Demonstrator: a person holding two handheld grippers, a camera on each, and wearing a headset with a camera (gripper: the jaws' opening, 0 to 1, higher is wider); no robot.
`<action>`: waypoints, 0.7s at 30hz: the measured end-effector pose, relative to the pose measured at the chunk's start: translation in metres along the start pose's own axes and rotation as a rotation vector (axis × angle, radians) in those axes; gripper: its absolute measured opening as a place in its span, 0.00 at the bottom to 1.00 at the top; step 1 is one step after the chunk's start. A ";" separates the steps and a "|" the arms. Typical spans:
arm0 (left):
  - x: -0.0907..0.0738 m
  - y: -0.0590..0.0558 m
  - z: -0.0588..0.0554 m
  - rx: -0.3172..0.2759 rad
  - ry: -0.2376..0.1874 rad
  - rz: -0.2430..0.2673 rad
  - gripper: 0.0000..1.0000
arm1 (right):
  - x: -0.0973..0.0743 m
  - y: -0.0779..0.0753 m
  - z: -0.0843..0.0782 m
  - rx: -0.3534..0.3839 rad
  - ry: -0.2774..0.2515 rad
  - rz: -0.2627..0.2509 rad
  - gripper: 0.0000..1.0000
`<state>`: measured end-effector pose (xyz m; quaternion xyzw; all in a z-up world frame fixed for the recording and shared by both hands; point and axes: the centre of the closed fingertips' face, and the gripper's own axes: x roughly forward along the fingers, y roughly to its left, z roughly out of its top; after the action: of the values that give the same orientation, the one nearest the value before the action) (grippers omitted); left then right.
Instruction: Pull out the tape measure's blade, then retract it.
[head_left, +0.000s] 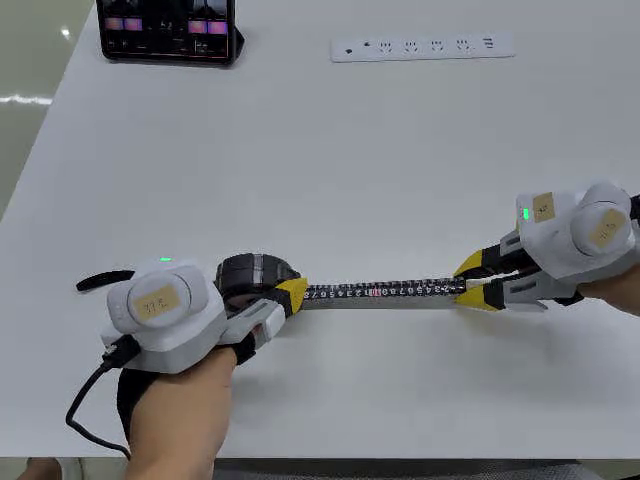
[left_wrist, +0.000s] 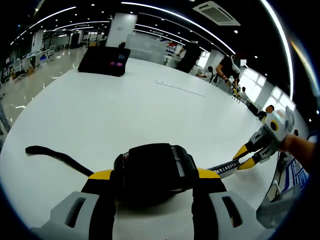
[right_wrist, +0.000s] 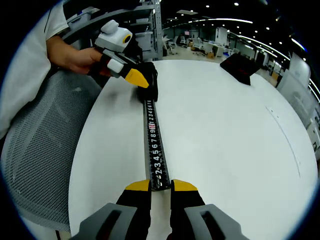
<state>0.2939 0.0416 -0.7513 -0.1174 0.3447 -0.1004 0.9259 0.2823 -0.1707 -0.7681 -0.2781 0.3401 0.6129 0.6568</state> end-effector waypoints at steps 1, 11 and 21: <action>0.000 0.000 0.000 0.000 -0.001 0.000 0.57 | 0.001 0.000 0.002 0.000 -0.002 0.002 0.10; 0.000 0.000 0.000 -0.004 -0.002 -0.005 0.57 | 0.009 0.000 0.013 0.001 -0.013 0.017 0.10; 0.000 0.000 -0.001 -0.007 -0.003 -0.010 0.57 | 0.017 0.000 0.021 0.005 -0.029 0.030 0.11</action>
<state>0.2938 0.0418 -0.7520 -0.1226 0.3433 -0.1038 0.9254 0.2848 -0.1437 -0.7690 -0.2623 0.3363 0.6257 0.6531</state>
